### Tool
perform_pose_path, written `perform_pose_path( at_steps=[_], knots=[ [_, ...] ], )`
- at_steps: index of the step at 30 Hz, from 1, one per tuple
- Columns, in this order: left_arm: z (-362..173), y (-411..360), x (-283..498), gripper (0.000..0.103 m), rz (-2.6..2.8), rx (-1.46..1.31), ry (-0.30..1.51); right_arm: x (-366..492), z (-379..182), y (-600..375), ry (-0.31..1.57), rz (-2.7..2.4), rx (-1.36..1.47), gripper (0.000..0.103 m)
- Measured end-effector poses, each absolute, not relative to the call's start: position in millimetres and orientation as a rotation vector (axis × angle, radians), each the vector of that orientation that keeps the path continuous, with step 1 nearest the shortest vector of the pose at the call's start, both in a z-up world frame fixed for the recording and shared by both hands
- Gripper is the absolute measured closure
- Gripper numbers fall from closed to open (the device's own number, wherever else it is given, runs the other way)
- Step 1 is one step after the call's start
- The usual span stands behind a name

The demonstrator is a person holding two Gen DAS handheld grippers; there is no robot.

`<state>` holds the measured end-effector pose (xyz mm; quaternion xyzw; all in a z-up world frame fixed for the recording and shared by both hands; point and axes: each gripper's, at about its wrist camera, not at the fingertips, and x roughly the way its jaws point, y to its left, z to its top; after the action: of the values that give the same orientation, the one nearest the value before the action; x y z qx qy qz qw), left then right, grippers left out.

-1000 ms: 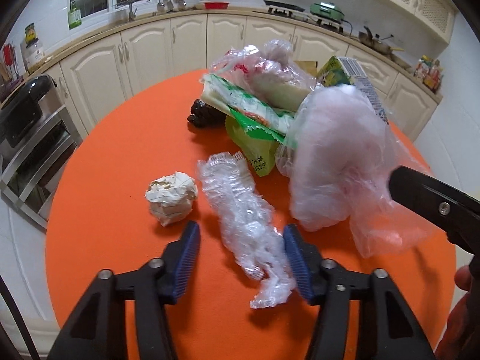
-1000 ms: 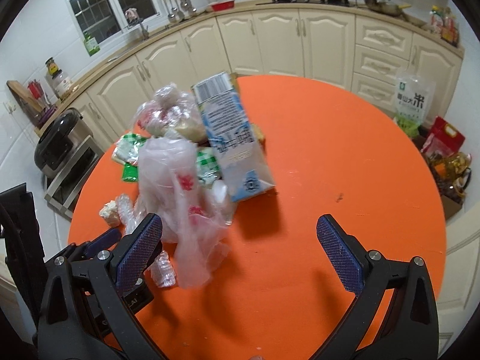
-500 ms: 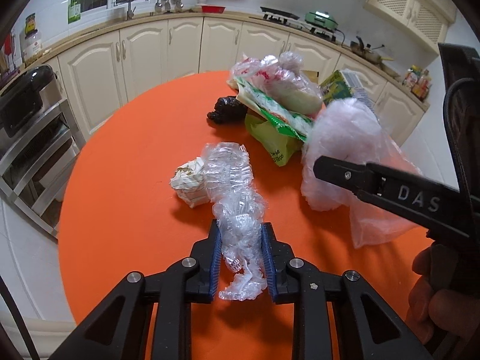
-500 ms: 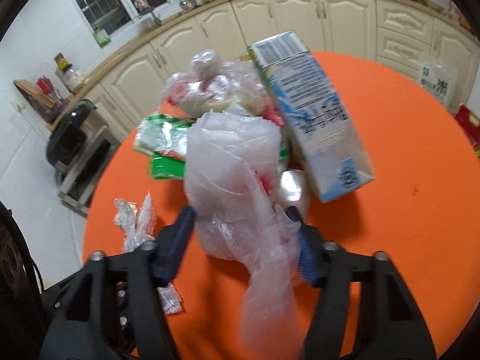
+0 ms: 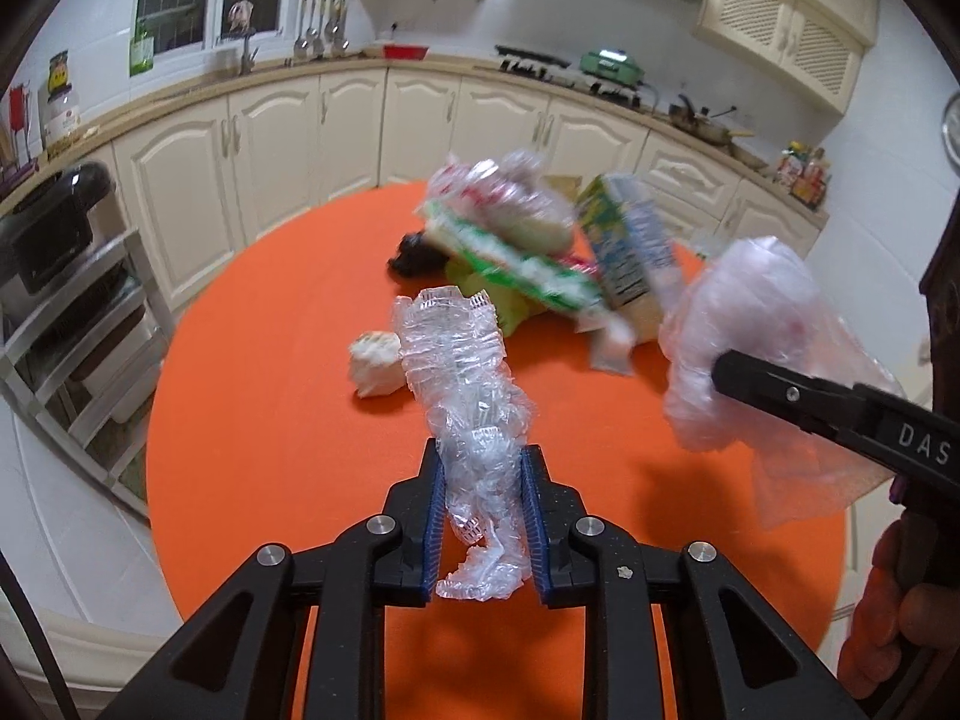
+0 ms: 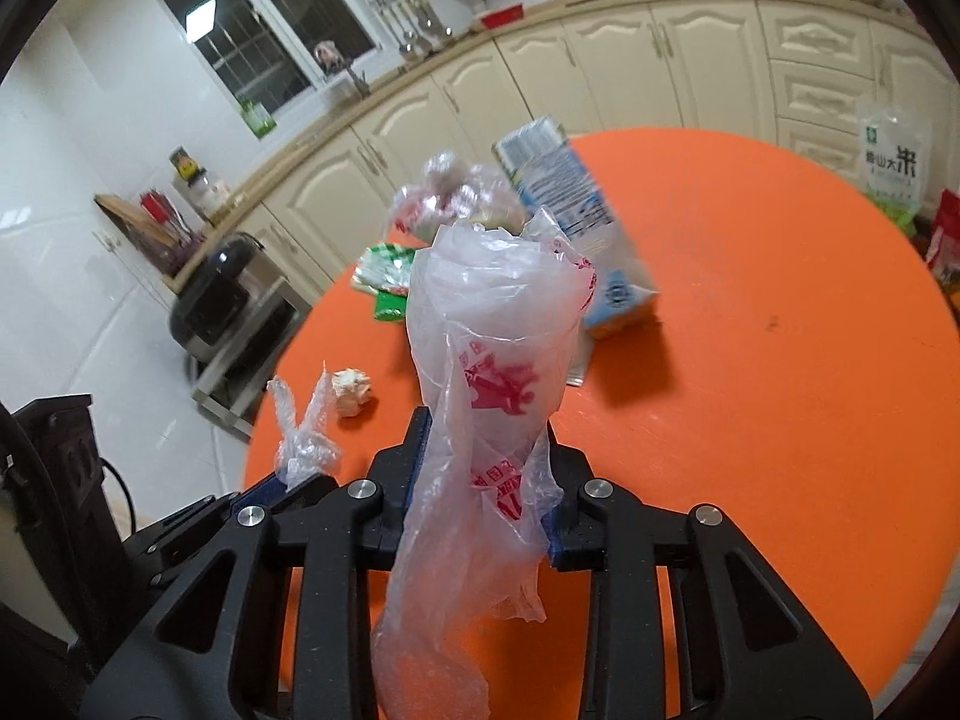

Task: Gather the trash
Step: 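Carry both items to the blue bin and open both tools to drop them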

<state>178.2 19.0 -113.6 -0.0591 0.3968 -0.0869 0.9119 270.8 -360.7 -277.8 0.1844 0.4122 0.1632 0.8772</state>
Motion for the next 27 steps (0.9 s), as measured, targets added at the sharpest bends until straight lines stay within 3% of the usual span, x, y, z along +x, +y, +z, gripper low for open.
perform_pose_path(
  at_steps=[13, 27],
  knots=[
    [-49.3, -98.8, 125.0, 0.084, -0.354, 0.032, 0.681, 198.2, -230.5, -467.0, 0.672, 0.228, 0.486, 0.075],
    [-68.5, -273.8, 157.6, 0.083, -0.612, 0.164, 0.713, 149.9, -249.6, -647.5, 0.639, -0.154, 0.567, 0.075]
  ],
)
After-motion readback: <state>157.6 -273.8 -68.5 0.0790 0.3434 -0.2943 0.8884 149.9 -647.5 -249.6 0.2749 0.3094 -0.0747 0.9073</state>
